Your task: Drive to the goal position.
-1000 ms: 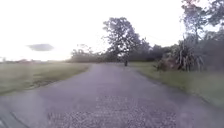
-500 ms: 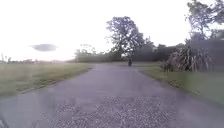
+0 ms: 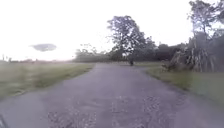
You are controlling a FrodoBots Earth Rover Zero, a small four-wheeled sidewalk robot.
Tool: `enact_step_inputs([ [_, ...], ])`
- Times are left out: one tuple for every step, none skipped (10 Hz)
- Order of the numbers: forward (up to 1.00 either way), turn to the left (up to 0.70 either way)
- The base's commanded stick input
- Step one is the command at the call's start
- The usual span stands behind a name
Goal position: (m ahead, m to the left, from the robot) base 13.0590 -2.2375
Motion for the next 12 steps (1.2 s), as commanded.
enact_step_inputs([
  [0.70,0.00],
  [0.70,0.00],
  [0.70,0.00],
  [0.70,0.00],
  [0.70,0.00],
  [0.70,0.00],
  [0.70,0.00],
  [0.70,0.00],
  [0.70,0.00],
  [0.70,0.00],
  [0.70,0.00],
  [0.70,0.00],
])
